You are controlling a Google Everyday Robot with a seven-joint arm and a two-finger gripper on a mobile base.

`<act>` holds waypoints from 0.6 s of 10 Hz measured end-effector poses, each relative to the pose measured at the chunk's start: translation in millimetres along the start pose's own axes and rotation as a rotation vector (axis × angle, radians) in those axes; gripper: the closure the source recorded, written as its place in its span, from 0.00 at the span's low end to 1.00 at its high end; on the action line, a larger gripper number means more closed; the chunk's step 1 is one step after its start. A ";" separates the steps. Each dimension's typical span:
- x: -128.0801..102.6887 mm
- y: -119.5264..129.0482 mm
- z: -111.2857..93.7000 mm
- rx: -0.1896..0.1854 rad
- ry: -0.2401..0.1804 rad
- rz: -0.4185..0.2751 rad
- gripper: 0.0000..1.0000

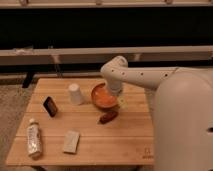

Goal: Drag the ceramic bowl in a circle

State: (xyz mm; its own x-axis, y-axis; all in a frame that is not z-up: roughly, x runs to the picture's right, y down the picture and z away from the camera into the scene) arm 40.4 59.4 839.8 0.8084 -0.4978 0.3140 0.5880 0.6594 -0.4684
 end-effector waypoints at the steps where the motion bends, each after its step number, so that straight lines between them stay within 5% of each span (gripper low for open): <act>1: -4.8 1.6 0.6 0.001 0.001 -0.001 0.00; 6: -9.0 5.1 13.2 0.006 0.025 -0.006 0.00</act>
State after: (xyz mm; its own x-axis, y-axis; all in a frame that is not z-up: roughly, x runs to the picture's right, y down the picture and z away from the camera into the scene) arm 36.5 74.7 845.5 0.8042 -0.5155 0.2958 0.5928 0.6599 -0.4616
